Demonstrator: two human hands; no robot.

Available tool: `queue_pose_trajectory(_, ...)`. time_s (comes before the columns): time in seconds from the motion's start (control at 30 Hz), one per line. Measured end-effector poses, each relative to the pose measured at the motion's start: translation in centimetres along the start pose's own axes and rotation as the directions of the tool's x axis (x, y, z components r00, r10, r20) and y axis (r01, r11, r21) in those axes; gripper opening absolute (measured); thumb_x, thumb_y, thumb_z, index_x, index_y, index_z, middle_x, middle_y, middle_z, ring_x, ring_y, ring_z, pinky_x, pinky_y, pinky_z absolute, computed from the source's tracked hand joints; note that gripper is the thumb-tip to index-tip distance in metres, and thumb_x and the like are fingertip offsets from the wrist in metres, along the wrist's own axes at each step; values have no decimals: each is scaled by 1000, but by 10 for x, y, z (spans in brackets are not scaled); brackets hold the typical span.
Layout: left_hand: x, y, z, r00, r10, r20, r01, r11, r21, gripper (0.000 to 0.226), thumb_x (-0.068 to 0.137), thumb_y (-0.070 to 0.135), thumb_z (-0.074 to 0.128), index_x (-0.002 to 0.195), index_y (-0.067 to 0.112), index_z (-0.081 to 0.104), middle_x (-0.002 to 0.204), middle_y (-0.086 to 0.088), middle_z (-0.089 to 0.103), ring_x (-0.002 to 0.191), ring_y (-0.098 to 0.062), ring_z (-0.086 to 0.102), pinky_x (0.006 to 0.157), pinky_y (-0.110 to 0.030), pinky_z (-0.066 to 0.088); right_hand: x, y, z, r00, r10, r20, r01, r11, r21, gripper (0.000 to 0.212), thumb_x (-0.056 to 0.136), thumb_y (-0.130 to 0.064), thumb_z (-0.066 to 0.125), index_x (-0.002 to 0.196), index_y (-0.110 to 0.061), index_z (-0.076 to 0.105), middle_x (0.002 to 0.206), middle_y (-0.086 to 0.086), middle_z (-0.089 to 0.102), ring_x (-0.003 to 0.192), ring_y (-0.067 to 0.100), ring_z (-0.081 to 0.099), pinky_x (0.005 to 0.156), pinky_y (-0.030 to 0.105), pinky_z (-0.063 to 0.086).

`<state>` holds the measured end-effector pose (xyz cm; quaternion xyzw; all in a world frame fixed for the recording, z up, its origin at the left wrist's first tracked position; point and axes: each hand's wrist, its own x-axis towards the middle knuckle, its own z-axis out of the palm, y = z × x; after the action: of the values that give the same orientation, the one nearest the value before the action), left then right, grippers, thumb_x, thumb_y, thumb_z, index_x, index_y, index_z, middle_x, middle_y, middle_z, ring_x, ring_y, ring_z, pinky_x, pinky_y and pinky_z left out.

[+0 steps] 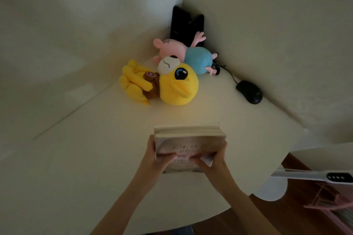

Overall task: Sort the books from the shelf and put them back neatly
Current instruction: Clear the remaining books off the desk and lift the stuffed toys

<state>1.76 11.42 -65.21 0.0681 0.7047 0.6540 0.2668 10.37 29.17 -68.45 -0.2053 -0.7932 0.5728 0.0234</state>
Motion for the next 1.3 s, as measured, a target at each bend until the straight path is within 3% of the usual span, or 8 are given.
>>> queue_pose_trajectory(0.2, -7, -16, 0, 987, 116, -107, -96, 980, 176, 97, 84, 11, 67, 147, 40, -2, 147, 17, 32, 130, 5, 41, 100, -16, 43, 2, -5, 10, 965, -262, -9, 260, 960, -103, 102, 75, 21, 62, 142, -14, -6, 143, -25, 20, 126, -14, 35, 90, 5, 43)
queue_pose_trajectory(0.3, -3, -15, -4, 979, 182, -92, -153, 954, 258, 94, 91, 22, 62, 139, 62, -9, 136, 38, 31, 124, 9, 45, 96, -22, 48, 5, -7, 2, 976, -217, 10, 217, 967, -135, 112, 83, 2, 66, 140, -57, -10, 143, -8, 24, 122, 5, 48, 93, 22, 51)
queue_pose_trajectory(0.4, -4, -10, -11, 958, 281, -55, -231, 870, 435, 80, 92, 36, 58, 140, 64, 1, 122, 26, 43, 107, 9, 52, 82, -13, 51, 2, -8, -6, 984, -173, 39, 177, 977, -117, 113, 85, 2, 65, 120, -81, -3, 131, -20, 35, 110, -11, 54, 88, 13, 49)
queue_pose_trajectory(0.67, -20, 55, -43, 884, 464, -56, -360, 753, 550, 38, 83, 54, 48, 120, 64, 48, 118, 19, 43, 106, 0, 54, 80, -28, 56, 7, -95, -10, 940, -312, 138, 326, 941, -92, 84, 86, -1, 63, 121, -71, 33, 131, -12, 28, 117, -17, 37, 89, 8, 45)
queue_pose_trajectory(0.9, -59, 173, -94, 719, 683, -128, -453, 600, 660, 44, 81, 51, 54, 125, 54, 49, 113, 18, 44, 96, -2, 57, 75, -17, 55, 5, -217, -8, 828, -544, 136, 548, 836, 9, 79, 79, -5, 74, 126, -61, 41, 125, -19, 33, 117, -3, 41, 94, 14, 45)
queue_pose_trajectory(1.03, -101, 234, -127, 611, 765, -204, -463, 554, 692, 39, 80, 24, 63, 114, 43, 62, 110, 28, 44, 91, 4, 56, 64, -25, 55, -11, -294, 1, 740, -662, 120, 662, 748, 44, 69, 69, -17, 65, 127, -50, 48, 117, -12, 40, 98, -4, 46, 73, 5, 42)
queue_pose_trajectory(1.17, -156, 289, -155, 489, 848, -205, -501, 465, 730, 47, 74, 19, 55, 107, 51, 62, 108, 40, 44, 94, 12, 53, 70, -14, 52, -39, -362, 10, 631, -763, 140, 756, 645, 111, 73, 66, -9, 64, 127, -47, 49, 112, -16, 42, 95, -2, 51, 70, 6, 43)
queue_pose_trajectory(1.3, -222, 333, -181, 341, 915, -217, -503, 372, 780, 56, 72, 19, 56, 103, 65, 56, 101, 36, 49, 96, 9, 54, 71, -5, 48, -75, -428, 23, 485, -863, 141, 856, 502, 124, 66, 63, -40, 61, 125, -55, 44, 114, -25, 42, 98, -7, 51, 72, 7, 47)
